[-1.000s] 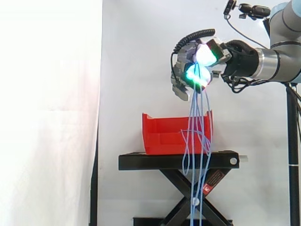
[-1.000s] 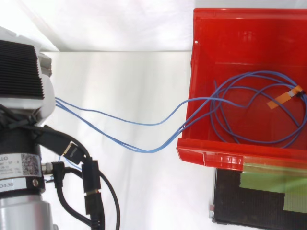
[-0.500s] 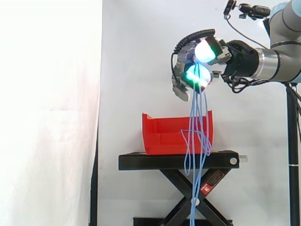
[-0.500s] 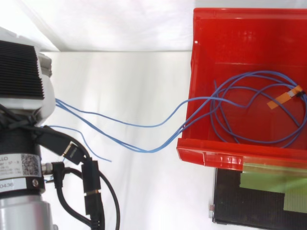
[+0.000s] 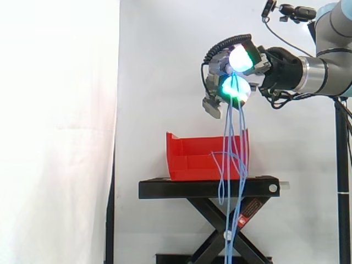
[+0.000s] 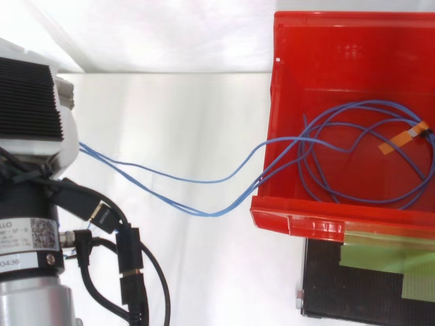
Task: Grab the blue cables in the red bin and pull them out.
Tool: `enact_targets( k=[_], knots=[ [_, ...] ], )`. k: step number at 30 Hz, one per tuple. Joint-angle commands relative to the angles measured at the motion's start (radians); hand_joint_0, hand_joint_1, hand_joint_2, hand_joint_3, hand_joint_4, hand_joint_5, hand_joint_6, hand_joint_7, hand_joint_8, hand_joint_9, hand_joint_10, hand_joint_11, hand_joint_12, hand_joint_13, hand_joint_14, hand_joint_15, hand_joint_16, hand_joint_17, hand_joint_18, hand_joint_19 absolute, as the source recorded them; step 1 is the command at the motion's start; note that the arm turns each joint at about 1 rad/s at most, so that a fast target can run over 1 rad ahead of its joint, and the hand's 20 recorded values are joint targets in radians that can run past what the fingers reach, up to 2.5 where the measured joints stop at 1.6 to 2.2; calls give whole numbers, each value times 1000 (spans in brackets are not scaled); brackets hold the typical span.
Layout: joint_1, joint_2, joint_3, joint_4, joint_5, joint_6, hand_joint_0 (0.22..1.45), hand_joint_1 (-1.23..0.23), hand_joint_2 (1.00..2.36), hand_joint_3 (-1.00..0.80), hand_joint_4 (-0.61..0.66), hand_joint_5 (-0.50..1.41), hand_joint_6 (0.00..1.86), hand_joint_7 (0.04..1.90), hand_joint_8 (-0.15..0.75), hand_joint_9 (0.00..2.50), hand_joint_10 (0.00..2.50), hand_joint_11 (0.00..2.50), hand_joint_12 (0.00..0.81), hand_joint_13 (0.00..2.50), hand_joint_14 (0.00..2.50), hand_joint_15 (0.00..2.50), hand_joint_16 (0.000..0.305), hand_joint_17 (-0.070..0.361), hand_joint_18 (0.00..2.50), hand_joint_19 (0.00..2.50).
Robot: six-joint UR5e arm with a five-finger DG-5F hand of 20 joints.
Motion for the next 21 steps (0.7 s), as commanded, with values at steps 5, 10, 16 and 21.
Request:
enact_targets(
  k=[5,10,16,21],
  knots=[
    [0,0,0,0,0,0,673,-640,1000,-1000,186,865,575,724,346,950,403,1583,393,1000,2274,927,50,112,863,1064],
    [0,0,0,0,-1,0,700,-692,1000,-1000,178,872,590,729,325,968,376,1602,380,1011,2229,968,48,107,861,1071],
    [0,-1,0,0,-1,1,807,-789,1000,-1000,154,868,604,744,291,986,290,1662,348,1018,2135,1045,41,93,832,1094],
    [0,0,0,0,0,1,864,-802,1001,-1000,167,862,609,749,285,991,275,1692,342,1021,2103,1081,40,89,831,1101]
  ],
)
